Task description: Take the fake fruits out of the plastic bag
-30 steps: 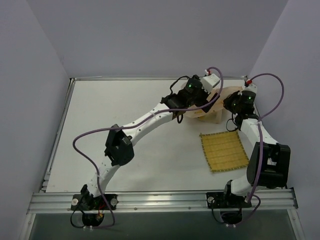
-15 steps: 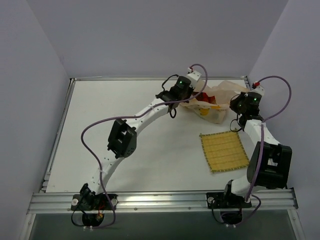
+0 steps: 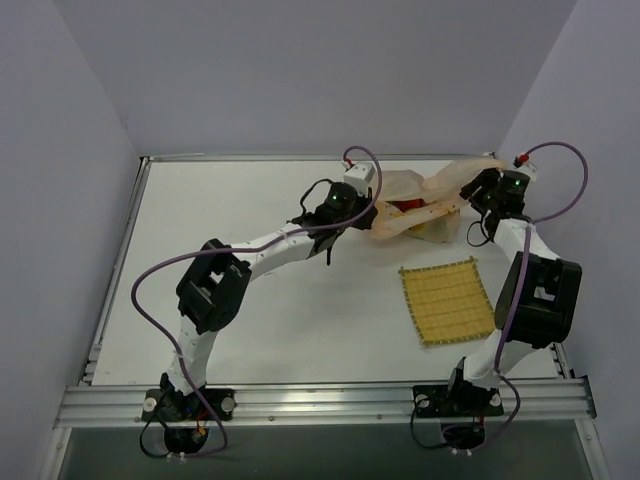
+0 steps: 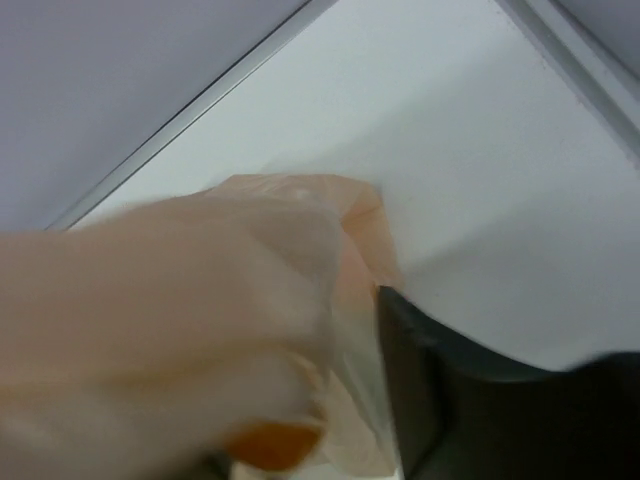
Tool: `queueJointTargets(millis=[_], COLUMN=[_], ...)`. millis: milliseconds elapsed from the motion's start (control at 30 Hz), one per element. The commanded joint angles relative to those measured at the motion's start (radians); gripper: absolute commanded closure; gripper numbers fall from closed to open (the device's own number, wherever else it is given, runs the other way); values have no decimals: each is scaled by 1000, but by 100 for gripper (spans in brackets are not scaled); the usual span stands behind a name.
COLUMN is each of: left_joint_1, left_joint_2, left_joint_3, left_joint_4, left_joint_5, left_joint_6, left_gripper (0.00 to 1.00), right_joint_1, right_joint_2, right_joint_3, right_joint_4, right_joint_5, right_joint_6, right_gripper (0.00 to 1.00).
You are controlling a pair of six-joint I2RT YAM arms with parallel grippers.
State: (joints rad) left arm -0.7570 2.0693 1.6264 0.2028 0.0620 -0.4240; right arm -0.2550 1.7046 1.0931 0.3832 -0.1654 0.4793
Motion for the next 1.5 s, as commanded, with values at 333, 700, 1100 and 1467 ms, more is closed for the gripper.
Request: queueJointTargets(millis=[333,700,1100,1467], left_joint_1=[-15,1,15,7], left_joint_2=[-115,-103,-192,-189], left_joint_3=[-42,9,-79,-163], left_joint_4=[245,265,287,356], left_joint_5=[82,68,30,24], left_joint_6=[-216,-252,-197,-203], left_gripper=[98,98,98,98], right_joint_1=[6,37,139,91], right_joint_2=[-544,-729,-125,-137], right_joint_3=[-211,-277,264,126], right_joint_4=[-144,-280,-113,-77], right_joint_5=[-74,-5,-215,-194], right_joint_6=[56,-28,-23,-45], right_gripper=[0,16,100,100])
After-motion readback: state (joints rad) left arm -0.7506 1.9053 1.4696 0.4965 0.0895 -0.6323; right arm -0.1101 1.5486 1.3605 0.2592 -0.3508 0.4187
